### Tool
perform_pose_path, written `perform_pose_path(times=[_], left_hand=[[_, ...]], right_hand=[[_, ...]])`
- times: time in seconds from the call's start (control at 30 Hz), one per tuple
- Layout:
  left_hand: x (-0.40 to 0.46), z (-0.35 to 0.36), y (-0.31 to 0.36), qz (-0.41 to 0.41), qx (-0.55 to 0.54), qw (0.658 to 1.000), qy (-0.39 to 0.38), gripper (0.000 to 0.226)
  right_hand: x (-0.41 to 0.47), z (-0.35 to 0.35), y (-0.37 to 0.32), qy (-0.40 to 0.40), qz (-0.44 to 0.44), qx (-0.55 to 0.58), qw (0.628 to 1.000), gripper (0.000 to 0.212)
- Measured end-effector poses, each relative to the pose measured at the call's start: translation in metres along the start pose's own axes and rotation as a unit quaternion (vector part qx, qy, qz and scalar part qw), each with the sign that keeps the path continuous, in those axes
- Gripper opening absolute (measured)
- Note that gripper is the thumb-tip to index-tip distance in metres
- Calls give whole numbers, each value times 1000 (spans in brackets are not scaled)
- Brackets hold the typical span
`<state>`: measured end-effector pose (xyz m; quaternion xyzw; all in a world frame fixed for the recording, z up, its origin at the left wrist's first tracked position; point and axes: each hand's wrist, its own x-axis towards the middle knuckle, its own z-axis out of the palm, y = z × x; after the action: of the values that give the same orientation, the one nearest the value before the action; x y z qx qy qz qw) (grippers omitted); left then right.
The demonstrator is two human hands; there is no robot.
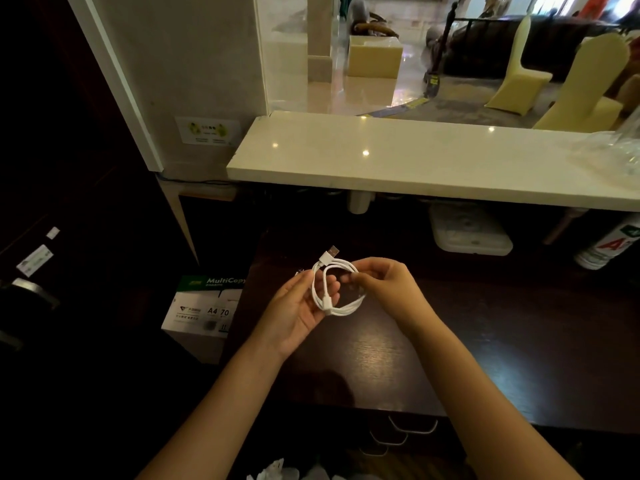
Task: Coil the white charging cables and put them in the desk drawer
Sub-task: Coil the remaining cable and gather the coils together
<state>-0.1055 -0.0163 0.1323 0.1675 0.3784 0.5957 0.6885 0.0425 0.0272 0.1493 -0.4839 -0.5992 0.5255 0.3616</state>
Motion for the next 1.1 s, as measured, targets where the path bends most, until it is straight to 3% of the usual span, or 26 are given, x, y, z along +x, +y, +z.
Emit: perform_pose_path(times=[0.07,0.2,0.33,0.7,0.83,0.97,1.1], left_hand=[[-2,0,1,-8,-1,1000,1,25],[-6,1,-2,-24,56,998,-14,25],[-7,-2,-3,-42,71,996,-36,26],[-5,-10,-5,34,127,991,-23,25],[0,-7,-8,77,178,980,53,23],[5,-5,-3,87,184,975,88,13],[9,-10,-1,77,230,965,102,12]], right_hand=[[-1,1,1,1,-20,-41,999,15],[0,4,1,23,-115,-266,957,35],[0,1,-4,27,-159,-314,936,24],[3,1,4,71,-81,-187,977,17],[1,3,4,27,-94,-185,978,39],[4,-1,6,-20,-52,-171,984,14],[4,-7,9,-91,-5,-110,990,9]])
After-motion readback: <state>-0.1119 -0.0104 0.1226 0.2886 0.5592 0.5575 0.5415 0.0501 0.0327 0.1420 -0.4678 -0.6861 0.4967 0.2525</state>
